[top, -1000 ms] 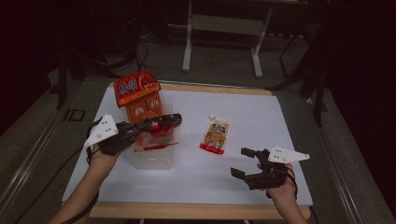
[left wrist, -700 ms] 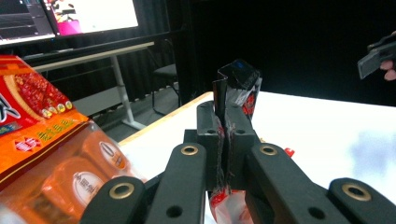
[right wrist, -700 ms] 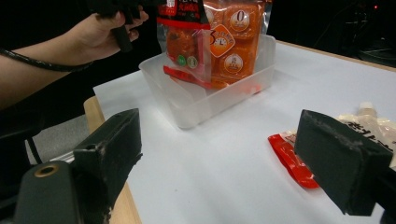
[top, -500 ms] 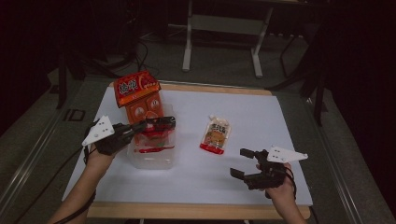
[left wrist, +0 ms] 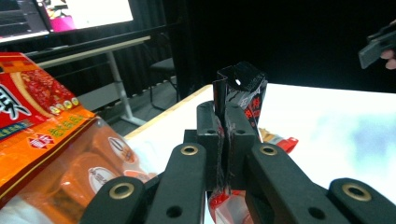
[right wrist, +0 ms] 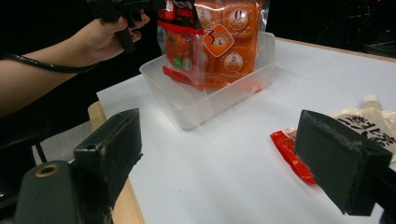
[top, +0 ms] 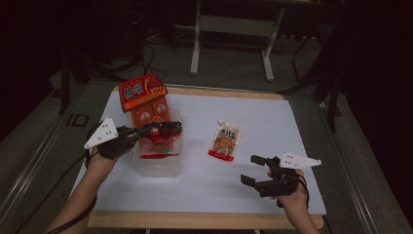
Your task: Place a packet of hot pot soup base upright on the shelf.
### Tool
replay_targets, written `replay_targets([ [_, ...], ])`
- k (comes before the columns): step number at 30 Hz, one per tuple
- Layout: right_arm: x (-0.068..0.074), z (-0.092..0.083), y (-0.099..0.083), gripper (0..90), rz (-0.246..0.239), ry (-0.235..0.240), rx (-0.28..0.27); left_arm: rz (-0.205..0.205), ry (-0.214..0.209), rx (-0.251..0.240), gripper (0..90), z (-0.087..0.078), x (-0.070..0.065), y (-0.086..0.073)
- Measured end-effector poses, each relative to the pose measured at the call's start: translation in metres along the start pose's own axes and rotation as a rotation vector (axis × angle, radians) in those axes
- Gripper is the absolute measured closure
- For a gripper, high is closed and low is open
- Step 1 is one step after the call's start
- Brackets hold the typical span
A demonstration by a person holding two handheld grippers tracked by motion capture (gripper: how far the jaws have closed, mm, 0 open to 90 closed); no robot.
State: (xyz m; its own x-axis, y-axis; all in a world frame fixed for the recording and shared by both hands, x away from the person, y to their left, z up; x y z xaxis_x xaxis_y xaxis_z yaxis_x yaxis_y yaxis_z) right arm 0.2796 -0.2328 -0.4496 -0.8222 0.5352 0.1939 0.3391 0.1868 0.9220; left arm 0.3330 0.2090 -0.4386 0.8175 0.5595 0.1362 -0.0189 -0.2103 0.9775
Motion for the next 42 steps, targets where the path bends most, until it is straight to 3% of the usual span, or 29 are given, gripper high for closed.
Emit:
replay_targets([
  [7, 0.0, 0.0, -0.001, 15.0, 0.003, 0.001, 0.001, -0.005, 0.003, -0.01, 87.5, 0.0, 0.004, 0.0],
  [10, -0.001, 0.0, -0.001, 15.0, 0.011, 0.0, 0.0, 0.003, 0.012, -0.007, 87.6, 0.0, 0.004, 0.0],
  [11, -0.002, 0.0, -0.002, 15.0, 0.01, 0.0, 0.002, 0.025, 0.03, -0.004, 87.6, 0.0, 0.003, 0.0],
  [14, -0.001, 0.001, -0.002, 15.1, 0.011, 0.001, 0.002, 0.022, 0.026, -0.002, 87.5, 0.001, 0.002, -0.002],
  [19, -0.001, 0.002, -0.003, 15.1, 0.009, 0.004, 0.007, 0.0, 0.018, 0.015, 87.4, 0.003, 0.0, -0.014],
  [31, -0.001, 0.003, -0.003, 15.1, 0.009, 0.006, 0.009, -0.075, 0.002, -0.011, 87.0, -0.004, -0.002, -0.03],
  [35, 0.0, 0.003, -0.003, 15.1, 0.01, 0.007, 0.009, -0.09, -0.013, 0.008, 87.0, -0.005, -0.004, -0.037],
  [38, -0.001, 0.003, -0.004, 15.1, 0.013, 0.007, 0.012, -0.053, -0.039, 0.071, 87.1, 0.0, -0.012, -0.044],
  [42, -0.001, 0.004, -0.005, 15.1, 0.016, 0.009, 0.014, -0.068, -0.031, 0.069, 86.9, 0.0, -0.012, -0.049],
])
Point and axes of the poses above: each handheld gripper's, and its own axes: z roughly forward along the jaws, y roughly out of its top, x roughly to its left, the point moved 3 cm from there along z, roughly forward along the jaws, and after that the axes turned 4 degrees about -y, right-handed, at the moved point
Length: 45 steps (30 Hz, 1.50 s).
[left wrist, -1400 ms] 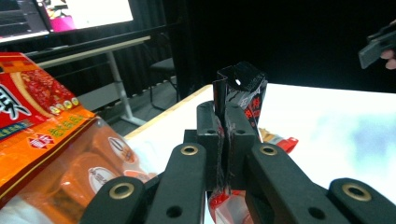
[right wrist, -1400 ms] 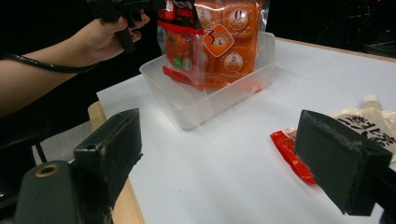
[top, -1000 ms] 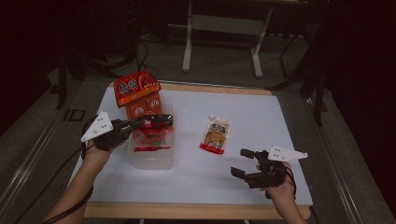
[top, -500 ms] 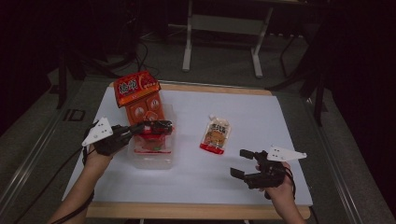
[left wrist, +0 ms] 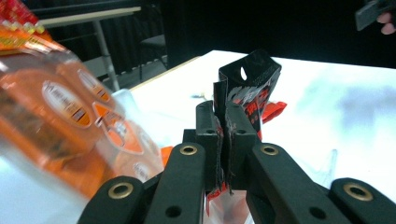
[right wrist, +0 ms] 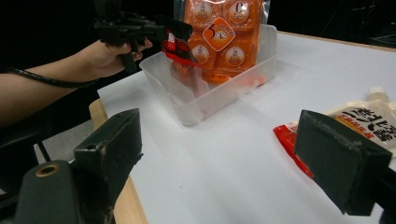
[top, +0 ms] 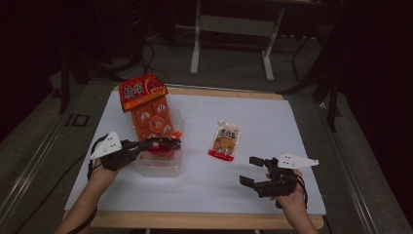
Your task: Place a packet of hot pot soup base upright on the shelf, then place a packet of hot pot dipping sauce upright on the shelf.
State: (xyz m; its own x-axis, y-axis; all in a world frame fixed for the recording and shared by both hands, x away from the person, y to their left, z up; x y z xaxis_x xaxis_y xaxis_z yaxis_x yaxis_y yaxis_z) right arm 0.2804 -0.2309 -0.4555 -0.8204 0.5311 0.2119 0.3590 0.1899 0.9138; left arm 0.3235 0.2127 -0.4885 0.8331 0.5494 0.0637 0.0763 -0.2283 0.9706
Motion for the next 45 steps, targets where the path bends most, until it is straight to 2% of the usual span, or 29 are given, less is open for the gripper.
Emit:
replay_targets([
  [4, 0.0, 0.0, 0.0, 15.1, -0.001, 0.001, 0.001, -0.041, -0.012, -0.005, 85.8, -0.003, 0.003, -0.006],
  [7, 0.0, 0.0, 0.0, 15.1, 0.002, 0.0, -0.001, -0.039, -0.01, -0.005, 84.5, -0.005, 0.003, -0.006],
  [11, -0.001, 0.001, 0.0, 15.1, 0.002, -0.001, 0.002, -0.04, 0.004, -0.001, 77.8, -0.006, 0.003, -0.003],
  [12, -0.001, 0.001, 0.0, 15.1, 0.002, -0.001, 0.002, -0.04, 0.004, -0.001, 71.2, -0.006, 0.003, -0.003],
  [13, 0.0, 0.0, 0.0, 15.1, 0.001, 0.0, 0.001, -0.059, 0.015, -0.009, 71.2, -0.006, 0.004, -0.001],
  [14, 0.0, 0.0, 0.0, 15.1, 0.0, 0.001, 0.001, -0.068, 0.014, -0.012, 60.1, -0.006, 0.004, -0.001],
  [15, 0.0, 0.0, 0.0, 15.1, 0.001, 0.0, 0.001, -0.071, 0.009, -0.016, 59.9, -0.006, 0.003, 0.0],
  [18, -0.001, 0.0, 0.0, 15.1, 0.002, -0.002, -0.001, -0.087, 0.008, -0.014, 47.8, -0.006, 0.0, 0.005],
  [20, -0.001, 0.0, 0.0, 15.1, 0.0, -0.004, 0.001, -0.09, 0.008, -0.014, 43.5, -0.006, -0.002, 0.009],
  [23, -0.001, -0.001, 0.0, 15.1, 0.001, -0.005, 0.001, -0.101, -0.011, -0.026, 26.4, -0.006, -0.002, 0.014],
  [25, -0.001, -0.001, 0.0, 15.1, 0.002, -0.005, 0.0, -0.137, -0.011, -0.045, 18.5, -0.006, -0.001, 0.018],
  [26, -0.001, -0.001, 0.0, 15.1, 0.001, -0.005, 0.0, -0.14, -0.012, -0.052, 14.5, -0.007, -0.002, 0.02],
  [35, -0.003, -0.003, 0.001, 15.1, -0.002, -0.013, 0.007, -0.118, 0.005, -0.044, 7.7, -0.005, -0.014, 0.035],
  [42, -0.003, -0.001, 0.002, 16.7, -0.037, -0.039, 0.028, -0.114, -0.04, -0.055, 5.1, -0.001, -0.028, 0.046],
  [45, -0.004, 0.0, 0.004, 16.7, -0.059, -0.055, 0.035, -0.105, -0.047, -0.055, 5.1, -0.001, -0.034, 0.051],
])
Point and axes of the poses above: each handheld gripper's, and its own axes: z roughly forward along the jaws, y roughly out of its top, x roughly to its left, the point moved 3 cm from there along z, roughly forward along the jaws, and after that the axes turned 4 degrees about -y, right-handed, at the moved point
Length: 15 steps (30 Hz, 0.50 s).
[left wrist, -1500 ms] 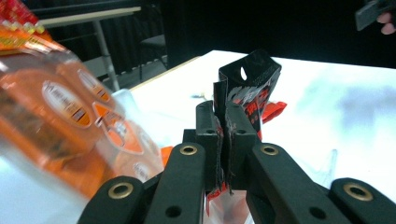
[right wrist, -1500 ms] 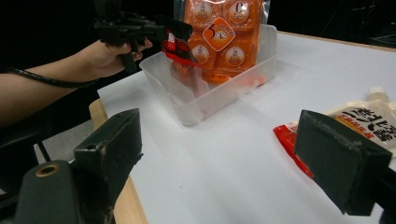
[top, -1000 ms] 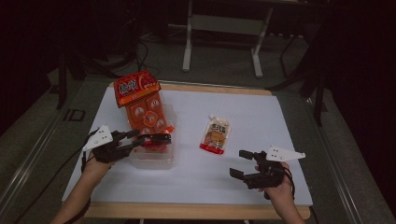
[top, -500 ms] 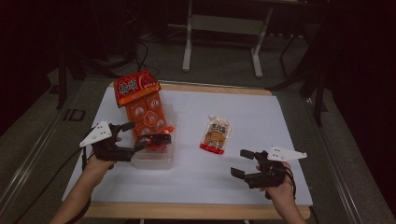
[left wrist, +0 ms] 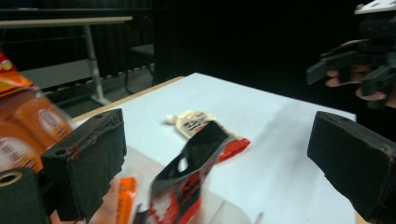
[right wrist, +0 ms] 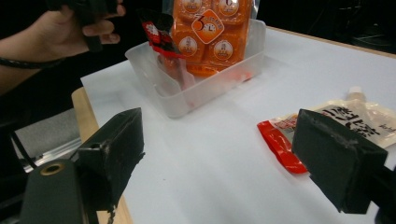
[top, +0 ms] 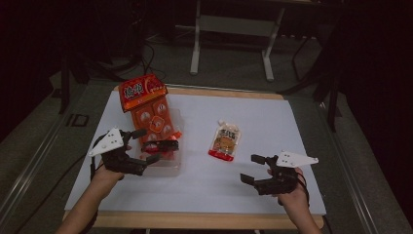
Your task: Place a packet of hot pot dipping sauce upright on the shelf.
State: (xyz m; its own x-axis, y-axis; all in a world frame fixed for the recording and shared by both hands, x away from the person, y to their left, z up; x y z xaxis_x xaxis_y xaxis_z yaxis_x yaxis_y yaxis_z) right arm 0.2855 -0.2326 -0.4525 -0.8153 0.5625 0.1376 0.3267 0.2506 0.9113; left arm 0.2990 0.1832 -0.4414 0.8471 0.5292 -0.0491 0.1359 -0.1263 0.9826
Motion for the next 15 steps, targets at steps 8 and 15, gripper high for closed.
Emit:
replay_targets([
  [8, -0.014, -0.003, 0.009, 15.6, 0.032, -0.028, -0.049, 0.024, -0.009, 0.014, 4.6, 0.004, -0.022, 0.004],
  [15, -0.031, 0.001, 0.016, 13.0, -0.024, -0.106, -0.029, 0.02, -0.046, 0.02, 4.6, 0.006, -0.042, -0.002],
])
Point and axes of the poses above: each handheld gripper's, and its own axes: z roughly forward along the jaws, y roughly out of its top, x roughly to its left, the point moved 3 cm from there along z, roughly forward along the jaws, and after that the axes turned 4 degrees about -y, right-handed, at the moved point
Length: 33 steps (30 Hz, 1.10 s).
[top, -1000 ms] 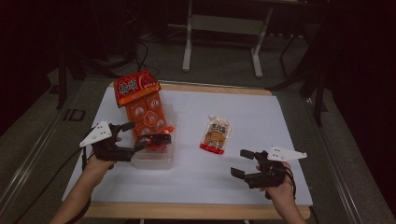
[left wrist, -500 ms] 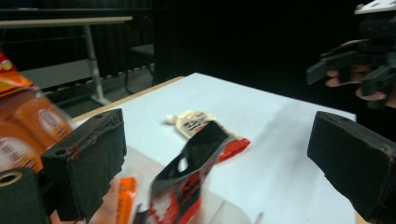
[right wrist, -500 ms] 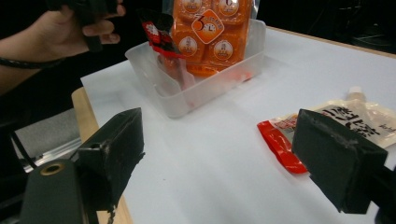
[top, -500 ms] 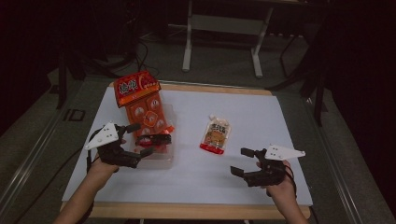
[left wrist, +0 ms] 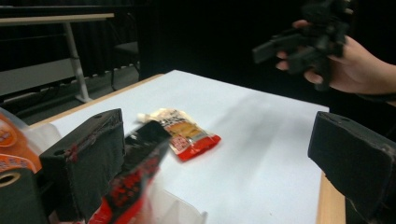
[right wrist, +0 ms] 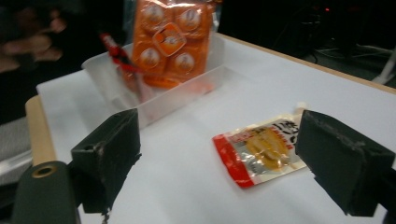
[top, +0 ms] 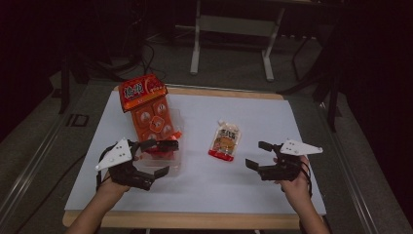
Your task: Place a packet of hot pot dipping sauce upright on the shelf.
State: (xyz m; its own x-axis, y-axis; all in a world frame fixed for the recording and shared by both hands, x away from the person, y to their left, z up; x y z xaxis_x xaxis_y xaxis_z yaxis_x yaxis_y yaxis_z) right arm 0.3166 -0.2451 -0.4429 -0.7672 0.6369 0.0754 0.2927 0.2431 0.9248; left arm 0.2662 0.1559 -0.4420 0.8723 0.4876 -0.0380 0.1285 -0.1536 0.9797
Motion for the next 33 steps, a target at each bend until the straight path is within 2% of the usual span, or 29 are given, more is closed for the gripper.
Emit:
replay_targets([
  [2, -0.008, 0.003, -0.001, 12.1, 0.044, 0.003, -0.009, 0.0, -0.003, 0.004, 4.8, 0.002, -0.006, -0.004],
  [4, -0.015, 0.007, -0.001, 11.2, 0.057, 0.001, -0.003, 0.016, -0.002, 0.02, 4.9, 0.003, -0.014, -0.008],
  [6, -0.018, 0.009, -0.001, 11.2, 0.054, -0.011, -0.002, 0.018, -0.002, 0.027, 4.9, 0.004, -0.017, -0.011],
  [7, -0.02, 0.01, 0.0, 11.2, 0.048, -0.025, 0.002, 0.0, -0.022, 0.023, 4.9, 0.005, -0.023, -0.016],
  [8, -0.026, 0.014, 0.001, 11.2, 0.059, -0.031, 0.011, -0.001, -0.019, 0.024, 4.9, 0.006, -0.026, -0.018],
  [10, -0.03, 0.018, 0.002, 11.2, 0.066, -0.048, 0.009, -0.011, -0.042, 0.022, 5.0, 0.007, -0.032, -0.022],
  [13, -0.034, 0.021, 0.003, 11.2, 0.076, -0.061, 0.02, -0.014, -0.05, 0.034, 5.0, 0.01, -0.039, -0.027],
  [15, -0.038, 0.028, 0.005, 11.2, 0.063, -0.089, 0.041, -0.017, -0.051, 0.038, 5.2, 0.012, -0.043, -0.03],
  [16, -0.038, 0.031, 0.005, 11.2, 0.057, -0.119, 0.042, -0.027, -0.061, 0.035, 5.4, 0.013, -0.046, -0.032],
  [19, -0.04, 0.036, 0.006, 10.6, 0.055, -0.126, 0.046, -0.02, -0.059, 0.045, 5.4, 0.015, -0.049, -0.035],
  [22, -0.046, 0.048, 0.005, 10.6, 0.056, -0.134, 0.056, -0.039, -0.062, 0.05, 5.4, 0.018, -0.051, -0.04],
  [26, -0.053, 0.061, 0.004, 15.8, 0.06, -0.168, 0.074, -0.036, -0.054, 0.05, 5.4, 0.02, -0.053, -0.043],
  [33, -0.067, 0.08, 0.006, 24.3, 0.071, -0.188, 0.093, -0.021, -0.043, 0.04, 5.3, 0.021, -0.054, -0.046],
])
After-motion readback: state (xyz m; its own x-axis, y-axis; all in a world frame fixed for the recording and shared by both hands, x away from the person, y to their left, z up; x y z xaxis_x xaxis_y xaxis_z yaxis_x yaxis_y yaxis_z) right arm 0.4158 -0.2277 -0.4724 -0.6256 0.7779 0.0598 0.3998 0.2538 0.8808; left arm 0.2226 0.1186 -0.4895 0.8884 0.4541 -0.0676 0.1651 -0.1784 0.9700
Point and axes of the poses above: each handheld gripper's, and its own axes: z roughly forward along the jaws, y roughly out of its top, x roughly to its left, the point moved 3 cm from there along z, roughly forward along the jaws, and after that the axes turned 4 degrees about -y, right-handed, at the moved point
